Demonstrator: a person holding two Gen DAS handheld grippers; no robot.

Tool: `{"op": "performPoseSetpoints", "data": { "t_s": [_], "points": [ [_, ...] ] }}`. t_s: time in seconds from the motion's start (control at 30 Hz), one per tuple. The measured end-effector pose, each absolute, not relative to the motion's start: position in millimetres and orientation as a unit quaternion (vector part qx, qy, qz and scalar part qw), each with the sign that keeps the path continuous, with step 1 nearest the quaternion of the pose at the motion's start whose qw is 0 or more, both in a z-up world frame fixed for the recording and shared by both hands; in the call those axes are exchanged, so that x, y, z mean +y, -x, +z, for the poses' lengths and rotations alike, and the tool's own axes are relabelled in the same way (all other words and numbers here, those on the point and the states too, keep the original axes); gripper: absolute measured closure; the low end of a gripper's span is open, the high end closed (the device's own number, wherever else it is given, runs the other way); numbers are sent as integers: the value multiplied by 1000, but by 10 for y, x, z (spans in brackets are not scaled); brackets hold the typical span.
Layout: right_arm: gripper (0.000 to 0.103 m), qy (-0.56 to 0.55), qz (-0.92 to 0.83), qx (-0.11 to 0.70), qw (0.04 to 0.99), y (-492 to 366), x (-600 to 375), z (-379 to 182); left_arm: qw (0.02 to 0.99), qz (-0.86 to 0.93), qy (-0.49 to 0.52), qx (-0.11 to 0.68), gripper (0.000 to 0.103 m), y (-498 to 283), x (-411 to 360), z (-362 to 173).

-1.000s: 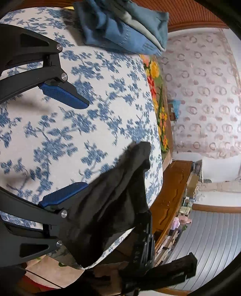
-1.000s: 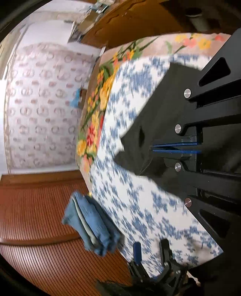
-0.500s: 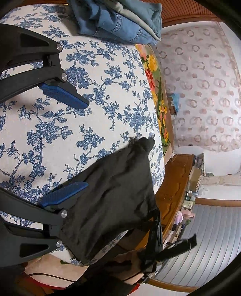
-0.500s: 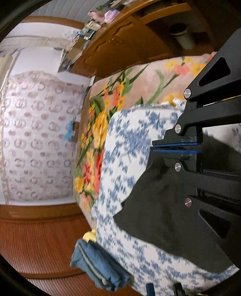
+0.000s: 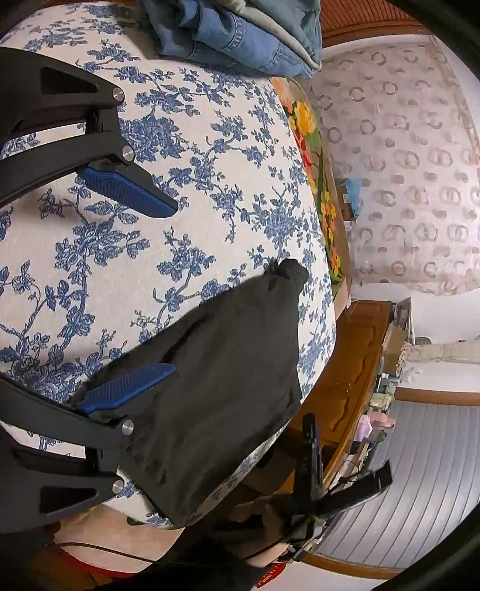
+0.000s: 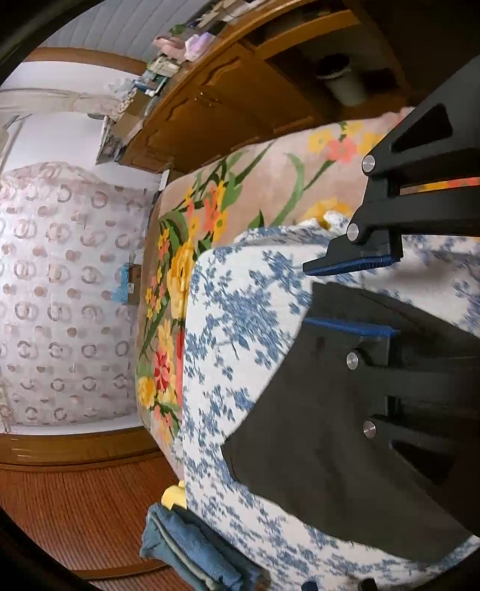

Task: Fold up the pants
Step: 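Lay the folded shirt down and open the right gripper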

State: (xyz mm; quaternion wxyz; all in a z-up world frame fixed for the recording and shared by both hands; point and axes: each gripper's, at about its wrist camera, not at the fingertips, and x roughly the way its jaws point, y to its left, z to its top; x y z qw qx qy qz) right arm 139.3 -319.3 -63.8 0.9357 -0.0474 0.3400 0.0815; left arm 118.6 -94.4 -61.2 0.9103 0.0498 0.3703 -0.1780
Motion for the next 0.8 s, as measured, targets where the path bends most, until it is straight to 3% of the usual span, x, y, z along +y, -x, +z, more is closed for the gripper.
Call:
{"op": "performPoseSetpoints", "data": {
  "t_s": [0.57,0.8],
  "points": [
    [63,38,125,331,935,-289,-3109,-714,901,-197,-67,381,21,-1118,-1179,-673],
    [62,27,119,344,931,-25,-3219,-746,893,-221,-71,386,21,-1050,-1257,-664]
  ]
}}
